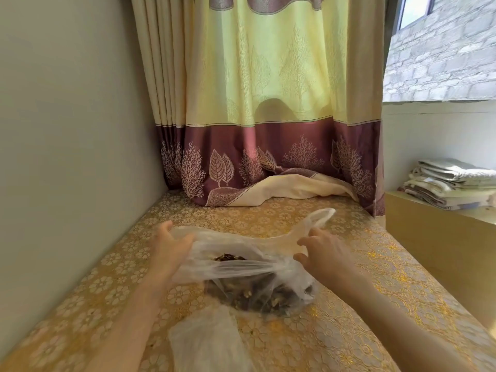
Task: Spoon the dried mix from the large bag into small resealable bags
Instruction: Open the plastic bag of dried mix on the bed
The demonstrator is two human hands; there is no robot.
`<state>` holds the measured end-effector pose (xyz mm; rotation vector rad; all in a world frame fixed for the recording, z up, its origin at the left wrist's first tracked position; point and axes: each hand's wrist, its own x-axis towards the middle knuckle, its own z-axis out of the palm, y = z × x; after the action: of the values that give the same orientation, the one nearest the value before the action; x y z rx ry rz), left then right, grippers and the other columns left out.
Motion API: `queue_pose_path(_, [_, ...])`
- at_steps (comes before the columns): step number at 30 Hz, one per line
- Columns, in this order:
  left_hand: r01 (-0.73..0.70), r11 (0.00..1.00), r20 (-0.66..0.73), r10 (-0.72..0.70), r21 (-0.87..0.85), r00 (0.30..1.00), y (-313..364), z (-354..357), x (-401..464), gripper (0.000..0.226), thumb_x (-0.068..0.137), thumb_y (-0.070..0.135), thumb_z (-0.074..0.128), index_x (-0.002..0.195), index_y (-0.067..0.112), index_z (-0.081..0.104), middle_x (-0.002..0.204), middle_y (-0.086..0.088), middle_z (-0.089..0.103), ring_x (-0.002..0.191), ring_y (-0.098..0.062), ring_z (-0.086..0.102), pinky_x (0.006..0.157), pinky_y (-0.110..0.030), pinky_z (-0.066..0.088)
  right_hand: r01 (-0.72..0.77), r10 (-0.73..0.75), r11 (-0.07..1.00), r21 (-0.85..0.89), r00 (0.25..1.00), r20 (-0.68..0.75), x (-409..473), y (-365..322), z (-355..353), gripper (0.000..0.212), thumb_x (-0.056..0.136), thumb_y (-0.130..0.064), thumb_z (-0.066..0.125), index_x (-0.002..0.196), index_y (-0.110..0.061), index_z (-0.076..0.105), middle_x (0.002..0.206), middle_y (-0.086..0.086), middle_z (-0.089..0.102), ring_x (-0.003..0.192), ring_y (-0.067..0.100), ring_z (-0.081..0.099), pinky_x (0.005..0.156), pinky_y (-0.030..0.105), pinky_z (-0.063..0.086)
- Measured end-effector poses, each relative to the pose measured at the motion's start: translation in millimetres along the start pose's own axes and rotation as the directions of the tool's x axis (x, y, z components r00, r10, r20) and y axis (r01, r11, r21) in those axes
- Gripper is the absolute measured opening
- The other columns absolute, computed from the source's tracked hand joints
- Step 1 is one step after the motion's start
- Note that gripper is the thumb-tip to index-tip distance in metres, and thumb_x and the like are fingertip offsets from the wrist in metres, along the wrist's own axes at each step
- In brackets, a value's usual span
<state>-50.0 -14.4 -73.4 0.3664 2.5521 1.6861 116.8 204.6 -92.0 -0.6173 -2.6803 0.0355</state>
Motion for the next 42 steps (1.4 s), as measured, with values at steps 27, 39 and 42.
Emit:
queue_pose_path(27, [-0.244, 0.885, 0.161, 0.194, 0.397, 0.968, -44.7, 42.7, 20.7, 0.011, 0.092, 0.021, 0.055, 0.092, 0.012, 0.062, 0.095, -0.003, 0.06, 0.076, -0.011, 0.054, 0.067, -0.017, 0.041, -0.507, 0.132, -0.501, 0.702, 0.756, 0.641, 24.7, 34.1, -8.6, 0.013, 0.094, -0.008, 0.049, 0.088, -0.001, 0.058, 0.058, 0.009, 0.06, 0.054, 0.019, 0.061, 0.065, 0.034, 0.048])
queue_pose_path(39, [0.637, 0.399, 0.676, -0.057, -0.659, 0.735, -23.1, -0.6, 49.9, 0.051, 0.064, -0.013, 0.063, 0.114, -0.015, 0.051, 0.097, -0.035, 0.062, 0.081, -0.036, 0.067, 0.058, -0.045, 0.058, -0.606, -0.011, -0.482, 0.633, 0.726, 0.687, 55.4, 50.4, 5.0, 0.015, 0.072, -0.009, 0.066, 0.078, 0.002, 0.074, 0.078, 0.014, 0.07, 0.066, 0.026, 0.069, 0.063, 0.037, 0.059])
queue_pose_path(42, [0.655, 0.524, 0.688, -0.169, -0.544, 0.706, -23.6, -2.5, 58.3, 0.033, 0.08, -0.002, 0.056, 0.113, -0.01, 0.057, 0.105, -0.032, 0.063, 0.086, -0.037, 0.067, 0.059, -0.049, 0.057, -0.575, 0.03, -0.546, 0.609, 0.713, 0.7, 58.3, 62.0, 16.0, 0.022, 0.069, 0.004, 0.06, 0.09, -0.001, 0.062, 0.079, 0.01, 0.06, 0.072, 0.019, 0.056, 0.075, 0.027, 0.048])
